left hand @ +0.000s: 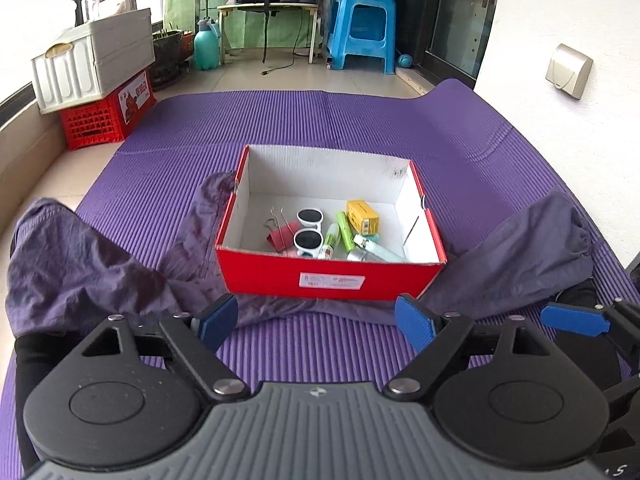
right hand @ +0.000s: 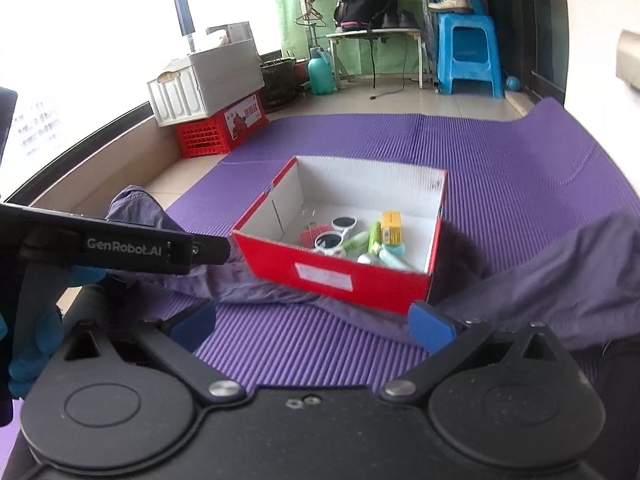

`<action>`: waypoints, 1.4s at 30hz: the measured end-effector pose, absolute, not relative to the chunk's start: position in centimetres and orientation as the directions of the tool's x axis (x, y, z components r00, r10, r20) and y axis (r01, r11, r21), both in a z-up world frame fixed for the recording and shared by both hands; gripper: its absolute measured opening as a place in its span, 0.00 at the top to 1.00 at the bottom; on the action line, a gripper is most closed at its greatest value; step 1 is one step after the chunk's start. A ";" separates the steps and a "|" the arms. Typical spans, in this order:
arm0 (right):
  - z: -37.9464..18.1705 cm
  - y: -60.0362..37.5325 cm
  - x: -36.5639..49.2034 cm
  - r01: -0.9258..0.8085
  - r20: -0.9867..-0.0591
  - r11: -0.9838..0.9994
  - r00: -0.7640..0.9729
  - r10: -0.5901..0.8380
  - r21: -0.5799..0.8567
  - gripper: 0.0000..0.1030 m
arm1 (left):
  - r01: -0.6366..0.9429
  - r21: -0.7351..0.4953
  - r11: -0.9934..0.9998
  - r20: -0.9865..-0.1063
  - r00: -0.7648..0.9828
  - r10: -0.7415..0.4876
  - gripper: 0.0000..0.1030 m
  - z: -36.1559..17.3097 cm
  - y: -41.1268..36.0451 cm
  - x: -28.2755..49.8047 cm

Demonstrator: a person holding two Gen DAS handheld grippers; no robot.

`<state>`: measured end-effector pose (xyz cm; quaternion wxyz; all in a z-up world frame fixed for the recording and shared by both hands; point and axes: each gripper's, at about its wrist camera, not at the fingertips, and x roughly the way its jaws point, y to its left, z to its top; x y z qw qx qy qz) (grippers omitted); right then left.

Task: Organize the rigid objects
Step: 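Lift both tools out of the box, then move both tools down toward the red figurine and toothpick jar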

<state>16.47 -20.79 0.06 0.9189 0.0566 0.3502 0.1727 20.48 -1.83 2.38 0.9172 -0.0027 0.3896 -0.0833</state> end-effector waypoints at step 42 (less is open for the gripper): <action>-14.0 -19.7 18.5 0.102 -0.888 0.935 0.364 0.282 0.339 0.12 | 0.164 -0.039 0.986 -0.844 0.523 -0.120 0.00 -15.7 -3.0 17.5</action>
